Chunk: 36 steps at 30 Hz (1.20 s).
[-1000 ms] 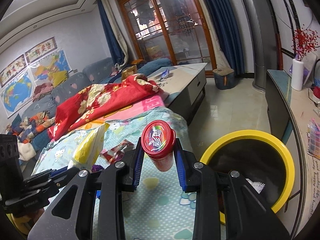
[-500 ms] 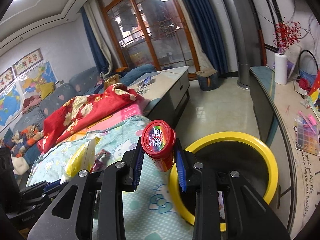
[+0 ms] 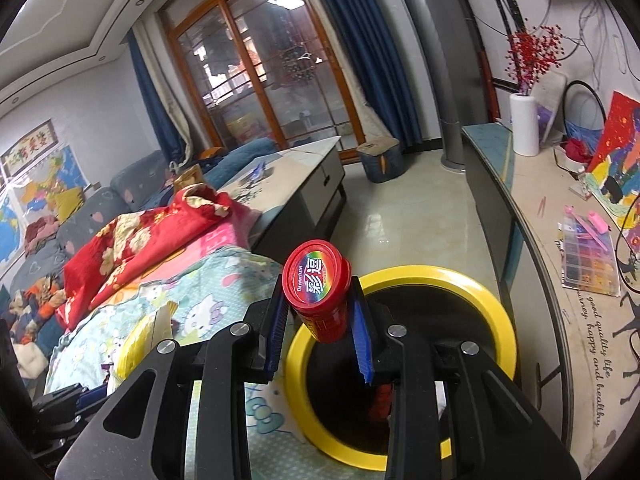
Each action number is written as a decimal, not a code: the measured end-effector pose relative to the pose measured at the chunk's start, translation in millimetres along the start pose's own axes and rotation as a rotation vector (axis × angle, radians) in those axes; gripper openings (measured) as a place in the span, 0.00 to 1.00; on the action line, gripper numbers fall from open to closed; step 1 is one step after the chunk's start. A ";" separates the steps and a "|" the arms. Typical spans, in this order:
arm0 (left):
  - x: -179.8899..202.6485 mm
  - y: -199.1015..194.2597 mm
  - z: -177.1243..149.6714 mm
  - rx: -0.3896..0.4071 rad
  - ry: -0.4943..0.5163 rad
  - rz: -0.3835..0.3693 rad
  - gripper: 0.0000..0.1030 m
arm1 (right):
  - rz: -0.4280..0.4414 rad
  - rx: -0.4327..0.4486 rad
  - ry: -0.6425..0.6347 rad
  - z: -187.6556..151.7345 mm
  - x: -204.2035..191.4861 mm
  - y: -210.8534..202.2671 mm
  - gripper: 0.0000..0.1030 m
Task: Collect trash
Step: 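Carry the snack bag and red bottle with both tools over the bin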
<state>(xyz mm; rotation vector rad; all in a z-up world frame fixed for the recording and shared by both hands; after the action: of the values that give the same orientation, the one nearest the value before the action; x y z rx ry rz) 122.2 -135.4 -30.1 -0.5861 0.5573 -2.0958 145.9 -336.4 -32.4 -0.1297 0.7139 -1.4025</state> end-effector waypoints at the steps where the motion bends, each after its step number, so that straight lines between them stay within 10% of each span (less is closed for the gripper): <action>1: 2.5 2.1 -0.3 -0.004 0.004 -0.002 0.19 | -0.008 0.000 0.004 -0.1 3.6 0.7 0.27; 36: 44.1 102.3 -11.7 -0.166 0.071 -0.023 0.19 | -0.095 -0.091 0.134 -13.7 87.5 30.8 0.27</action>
<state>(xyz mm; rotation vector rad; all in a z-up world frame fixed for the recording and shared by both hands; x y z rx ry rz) 156.4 -223.8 -89.8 -0.6158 0.7734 -2.1112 164.7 -406.9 -91.3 -0.1432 0.8931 -1.4794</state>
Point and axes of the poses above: each gripper's, at about its wrist camera, not at the fingertips, and y roughly the way its jaws point, x to its right, z to its top, the point moved 2 cm from there along y, roughly the way its jaws point, and after that the axes turned 3 degrees about y, right-handed, at the moved point
